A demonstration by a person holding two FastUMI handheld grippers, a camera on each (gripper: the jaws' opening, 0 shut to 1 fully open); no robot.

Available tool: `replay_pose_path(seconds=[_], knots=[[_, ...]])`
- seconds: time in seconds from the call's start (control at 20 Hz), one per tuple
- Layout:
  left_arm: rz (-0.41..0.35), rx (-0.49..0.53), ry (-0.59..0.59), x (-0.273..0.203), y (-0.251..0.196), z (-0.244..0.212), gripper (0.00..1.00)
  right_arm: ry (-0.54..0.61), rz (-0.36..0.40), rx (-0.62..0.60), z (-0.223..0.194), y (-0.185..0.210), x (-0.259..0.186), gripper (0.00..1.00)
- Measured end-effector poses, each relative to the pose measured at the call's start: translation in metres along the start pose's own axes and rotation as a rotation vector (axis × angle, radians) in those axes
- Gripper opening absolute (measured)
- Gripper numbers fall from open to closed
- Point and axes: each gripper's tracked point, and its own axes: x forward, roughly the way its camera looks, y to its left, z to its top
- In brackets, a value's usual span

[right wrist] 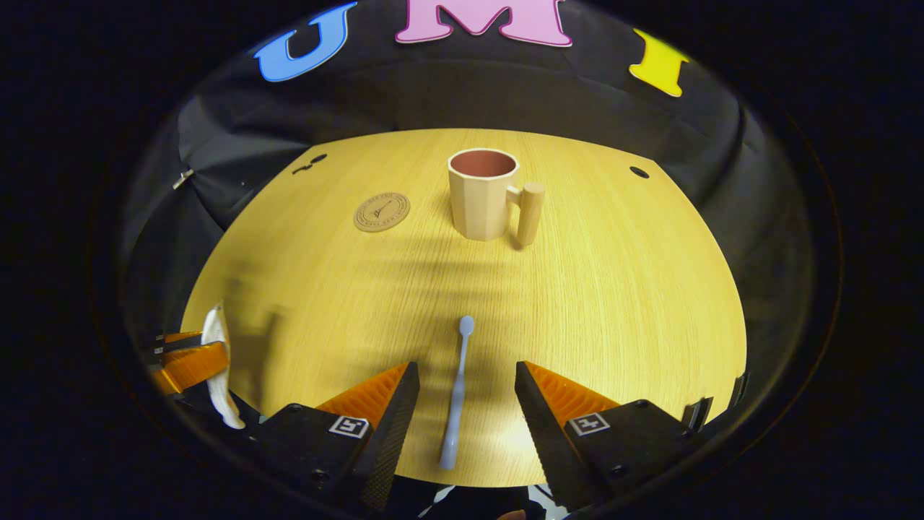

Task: Put the toothbrush and toothpaste on the desktop into the cup, then pick up the cup and place it on the coaster on the desktop.

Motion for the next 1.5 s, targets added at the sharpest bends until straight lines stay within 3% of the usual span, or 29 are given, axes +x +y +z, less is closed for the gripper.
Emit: replay_pose_path(seconds=[0.2, 0.25, 0.3, 0.55, 0.75, 1.0, 1.05, 1.15, 1.2, 1.25, 1.5], knots=[[0.016, -0.022, 0.001, -0.009, 0.012, -0.012, 0.25, 0.065, -0.039, -0.021, -0.012, -0.003, 0.025, 0.82], [0.02, -0.028, 0.002, -0.011, 0.015, -0.015, 0.2, 0.071, -0.039, -0.026, -0.012, -0.001, 0.029, 0.82], [0.025, -0.034, 0.004, -0.013, 0.017, -0.016, 0.25, 0.082, -0.041, -0.034, -0.014, 0.0, 0.032, 0.8], [0.043, -0.053, 0.002, -0.018, 0.024, -0.02, 0.25, 0.147, -0.056, -0.033, -0.026, 0.0, 0.042, 0.6], [0.051, -0.059, -0.003, -0.019, 0.024, -0.02, 0.25, 0.188, -0.04, -0.008, -0.031, 0.002, 0.045, 0.53], [0.058, -0.066, 0.004, -0.019, 0.018, -0.026, 0.25, 0.205, -0.021, 0.038, -0.03, 0.006, 0.046, 0.16], [0.06, -0.069, 0.003, -0.02, 0.018, -0.025, 0.2, 0.205, -0.032, 0.043, -0.034, 0.002, 0.051, 0.15], [0.06, -0.076, -0.002, -0.022, 0.014, -0.025, 0.25, 0.205, -0.041, 0.058, -0.03, -0.001, 0.046, 0.11], [0.061, -0.081, -0.01, -0.023, 0.012, -0.023, 0.2, 0.194, -0.044, 0.059, -0.029, -0.005, 0.044, 0.08], [0.063, -0.087, -0.021, -0.024, 0.011, -0.021, 0.25, 0.175, -0.02, 0.064, -0.028, -0.004, 0.042, 0.08], [0.05, -0.119, -0.111, -0.027, -0.001, 0.002, 0.25, 0.037, 0.107, 0.113, -0.006, 0.001, 0.023, 0.08]])
